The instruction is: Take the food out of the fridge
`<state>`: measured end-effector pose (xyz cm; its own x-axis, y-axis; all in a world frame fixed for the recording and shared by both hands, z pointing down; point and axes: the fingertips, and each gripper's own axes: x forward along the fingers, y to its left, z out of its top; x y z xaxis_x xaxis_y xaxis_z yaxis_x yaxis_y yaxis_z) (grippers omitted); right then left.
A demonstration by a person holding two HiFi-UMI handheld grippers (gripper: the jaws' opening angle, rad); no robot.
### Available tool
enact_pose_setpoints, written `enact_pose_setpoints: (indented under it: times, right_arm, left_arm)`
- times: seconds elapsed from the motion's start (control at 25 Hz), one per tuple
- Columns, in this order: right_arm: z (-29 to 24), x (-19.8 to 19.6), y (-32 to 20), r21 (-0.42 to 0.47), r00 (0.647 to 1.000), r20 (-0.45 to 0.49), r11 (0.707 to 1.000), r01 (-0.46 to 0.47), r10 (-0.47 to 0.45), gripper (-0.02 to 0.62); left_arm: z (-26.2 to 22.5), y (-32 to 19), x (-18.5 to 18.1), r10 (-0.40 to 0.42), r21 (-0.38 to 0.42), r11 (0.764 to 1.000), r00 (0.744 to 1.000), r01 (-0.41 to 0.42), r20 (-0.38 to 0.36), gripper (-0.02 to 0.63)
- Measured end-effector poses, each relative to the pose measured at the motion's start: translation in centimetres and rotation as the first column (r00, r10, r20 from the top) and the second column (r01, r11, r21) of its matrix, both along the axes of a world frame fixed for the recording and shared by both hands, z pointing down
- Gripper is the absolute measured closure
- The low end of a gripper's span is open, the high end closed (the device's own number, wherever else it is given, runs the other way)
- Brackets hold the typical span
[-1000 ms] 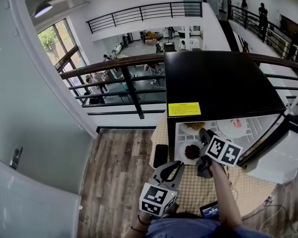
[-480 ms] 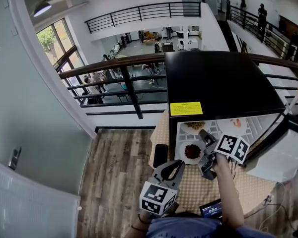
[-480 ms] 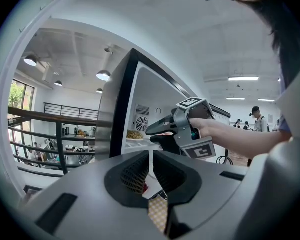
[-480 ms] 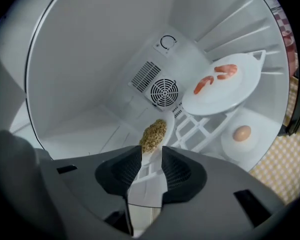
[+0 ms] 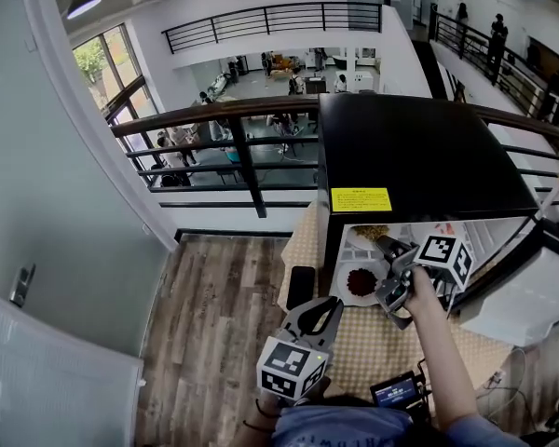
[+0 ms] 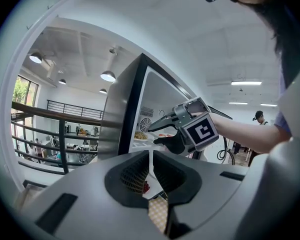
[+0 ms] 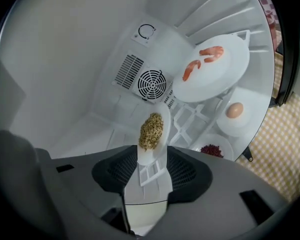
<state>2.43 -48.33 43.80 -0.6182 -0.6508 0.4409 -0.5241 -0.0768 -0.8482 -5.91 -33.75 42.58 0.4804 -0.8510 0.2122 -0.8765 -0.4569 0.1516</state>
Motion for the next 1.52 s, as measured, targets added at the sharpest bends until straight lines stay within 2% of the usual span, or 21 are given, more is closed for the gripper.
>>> enact_pose_setpoints:
  times: [0.24, 0.28, 0.36, 0.48, 0.6, 0.76, 0.92, 1.08, 1.24, 1.52]
  right_arm:
    - [0.3, 0.1, -0.7, -0.011, 0.986, 0.114, 0.992, -0.124, 0.125, 0.418]
    - [0.5, 0.3, -0.7, -0.014, 0.98, 0.134, 0.989, -0.146, 0.147, 0.446]
    - [0.9, 0.2, -0.7, -0.025, 0.966, 0.203, 0.987, -0.159, 0.161, 0.549]
    - [0.8, -0.4, -1.1, -0.04, 0.945, 0.292, 0.989, -0.145, 0.15, 0.557]
    - [0.9, -0.5, -1.6, -0.015, 0.951, 0.28, 0.991, -0.135, 0.134, 0.56]
    - [0.5, -0.5, -1.2, -0.014, 0.936, 0.32, 0.988, -0.153, 0.149, 0.565]
    - [0.8, 0.0, -0.4, 0.036, 0.947, 0.286, 0.987, -0.16, 0.143, 0.569]
    - [1.6, 0.4, 1.3, 0.002, 0.917, 0.364, 0.984, -0.176, 0.163, 0.571]
    - [2.6, 0.9, 2.9, -0.028, 0.885, 0.429, 0.982, -0.186, 0.18, 0.572]
    - [2.4, 1.4, 5.5, 0.007, 0.888, 0.43, 0.983, -0.186, 0.165, 0.572]
  left_arm:
    - [0.4, -0.1, -1.1, -0.025, -0.012, 1.0, 0.999, 0.024, -0.024, 0.586]
    - [0.4, -0.1, -1.2, -0.025, -0.01, 1.0, 0.999, 0.025, -0.026, 0.586]
    - [0.3, -0.3, -1.2, -0.022, -0.007, 1.0, 0.999, 0.022, -0.028, 0.586]
    - [0.3, -0.3, -0.6, 0.001, -0.007, 1.0, 0.999, -0.001, -0.034, 0.586]
    - [0.4, -0.2, 0.1, 0.026, -0.007, 1.0, 0.999, -0.027, -0.032, 0.586]
    - [0.3, 0.0, 0.2, 0.043, -0.01, 0.999, 0.999, -0.044, -0.024, 0.586]
    - [0.0, 0.3, 0.0, 0.058, -0.002, 0.998, 0.998, -0.058, -0.027, 0.586]
    - [-0.1, 0.9, 0.1, 0.078, 0.011, 0.997, 0.996, -0.077, -0.044, 0.586]
    - [0.7, 1.5, 0.6, 0.108, -0.01, 0.994, 0.994, -0.108, -0.024, 0.586]
    - [1.0, 2.6, 0.6, 0.133, -0.019, 0.991, 0.991, -0.133, -0.009, 0.584]
